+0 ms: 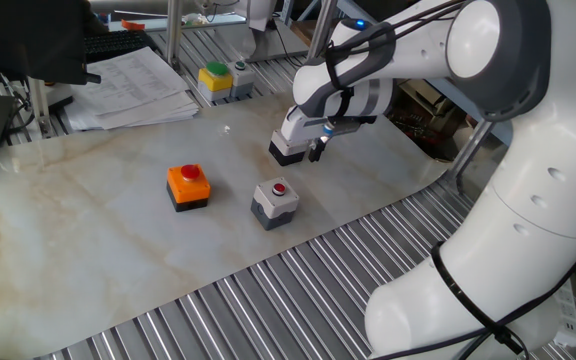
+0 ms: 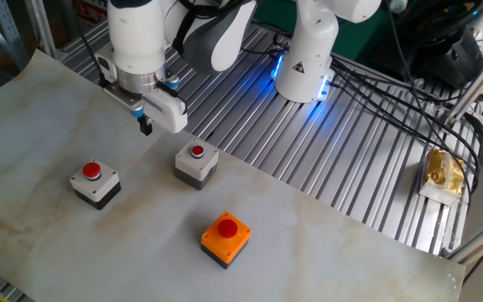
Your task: Press three buttons from left to right in sequence
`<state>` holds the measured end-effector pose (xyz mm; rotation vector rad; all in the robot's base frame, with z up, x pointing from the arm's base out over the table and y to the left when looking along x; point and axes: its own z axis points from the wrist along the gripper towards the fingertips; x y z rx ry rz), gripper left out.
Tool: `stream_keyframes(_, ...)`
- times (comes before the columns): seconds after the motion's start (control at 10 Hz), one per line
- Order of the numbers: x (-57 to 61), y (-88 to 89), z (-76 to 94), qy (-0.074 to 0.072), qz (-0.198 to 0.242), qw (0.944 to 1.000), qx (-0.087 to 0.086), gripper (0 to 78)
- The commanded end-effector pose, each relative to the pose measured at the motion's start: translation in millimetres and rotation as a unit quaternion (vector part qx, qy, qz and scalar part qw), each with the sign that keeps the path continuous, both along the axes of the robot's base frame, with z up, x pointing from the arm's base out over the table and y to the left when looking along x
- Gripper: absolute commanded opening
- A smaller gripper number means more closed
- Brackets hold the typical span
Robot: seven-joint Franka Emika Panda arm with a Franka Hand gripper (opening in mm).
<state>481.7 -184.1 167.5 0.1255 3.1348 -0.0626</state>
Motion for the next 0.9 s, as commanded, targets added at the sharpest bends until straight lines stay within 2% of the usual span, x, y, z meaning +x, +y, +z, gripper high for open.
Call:
stream_keyframes(0.1, 0.7, -0.4, 1.1, -0.002, 0.002, 1.0000, 0.000, 0.0)
stream_keyframes(0.4, 0.7, -0.4, 1.1, -0.009, 0.023, 0.9997, 0.003, 0.0)
stream_keyframes(0.5, 0.7, -0.4, 1.1, -0.014, 0.072, 0.9973, 0.005, 0.0)
stream_keyframes(0.7, 0.7, -0.4, 1.1, -0.012, 0.100, 0.9949, 0.002, 0.0)
stream_keyframes(0.8, 0.7, -0.4, 1.1, -0.011, 0.129, 0.9916, 0.000, 0.0)
stream_keyframes(0.9, 0.7, -0.4, 1.1, -0.010, 0.135, 0.9908, 0.001, 0.0)
